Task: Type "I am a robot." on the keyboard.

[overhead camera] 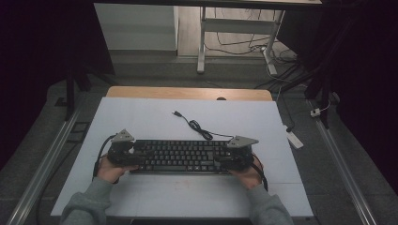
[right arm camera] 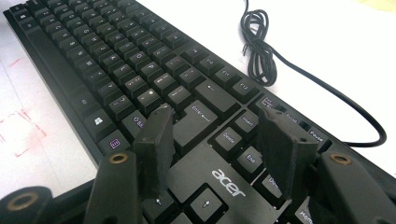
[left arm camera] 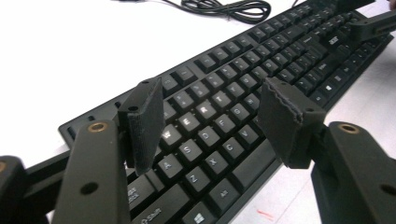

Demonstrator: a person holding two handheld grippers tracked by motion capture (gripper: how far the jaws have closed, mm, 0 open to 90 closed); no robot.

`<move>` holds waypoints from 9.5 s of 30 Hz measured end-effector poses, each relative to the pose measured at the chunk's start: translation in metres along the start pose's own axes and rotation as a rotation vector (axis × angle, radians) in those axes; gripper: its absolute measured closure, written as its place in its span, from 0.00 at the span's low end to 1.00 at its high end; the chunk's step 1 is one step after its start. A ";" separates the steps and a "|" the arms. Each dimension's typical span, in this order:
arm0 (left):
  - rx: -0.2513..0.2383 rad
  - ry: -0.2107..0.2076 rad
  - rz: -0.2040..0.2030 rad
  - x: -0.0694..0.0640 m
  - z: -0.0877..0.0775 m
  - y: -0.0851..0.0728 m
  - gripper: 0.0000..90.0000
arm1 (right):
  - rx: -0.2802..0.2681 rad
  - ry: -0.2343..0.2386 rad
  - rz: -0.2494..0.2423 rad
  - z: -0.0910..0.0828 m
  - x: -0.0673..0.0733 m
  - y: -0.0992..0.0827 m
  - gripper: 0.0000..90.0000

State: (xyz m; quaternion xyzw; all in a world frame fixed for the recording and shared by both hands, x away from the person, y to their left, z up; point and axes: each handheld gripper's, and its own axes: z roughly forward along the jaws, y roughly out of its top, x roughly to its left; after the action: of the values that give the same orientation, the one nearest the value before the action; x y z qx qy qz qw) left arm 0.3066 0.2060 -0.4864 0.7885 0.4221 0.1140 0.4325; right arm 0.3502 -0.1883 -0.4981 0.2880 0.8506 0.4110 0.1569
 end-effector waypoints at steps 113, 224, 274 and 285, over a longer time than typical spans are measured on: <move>0.022 -0.069 0.069 -0.028 0.015 0.002 0.47 | 0.006 -0.010 -0.003 0.000 -0.001 -0.001 0.51; 0.019 0.034 0.029 -0.010 0.024 0.008 0.43 | 0.007 -0.018 -0.006 0.000 -0.001 -0.001 0.51; 0.063 0.020 0.011 -0.006 0.022 0.005 0.25 | -0.054 0.028 -0.010 0.001 0.011 0.014 0.58; 0.068 0.021 0.015 -0.006 0.022 0.005 0.25 | -0.042 0.130 -0.031 0.013 0.021 0.026 0.96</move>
State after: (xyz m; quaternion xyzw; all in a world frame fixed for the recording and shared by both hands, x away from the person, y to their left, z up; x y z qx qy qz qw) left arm 0.3176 0.1870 -0.4948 0.8047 0.4243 0.1112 0.4001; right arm 0.3493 -0.1544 -0.4867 0.2440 0.8545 0.4444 0.1135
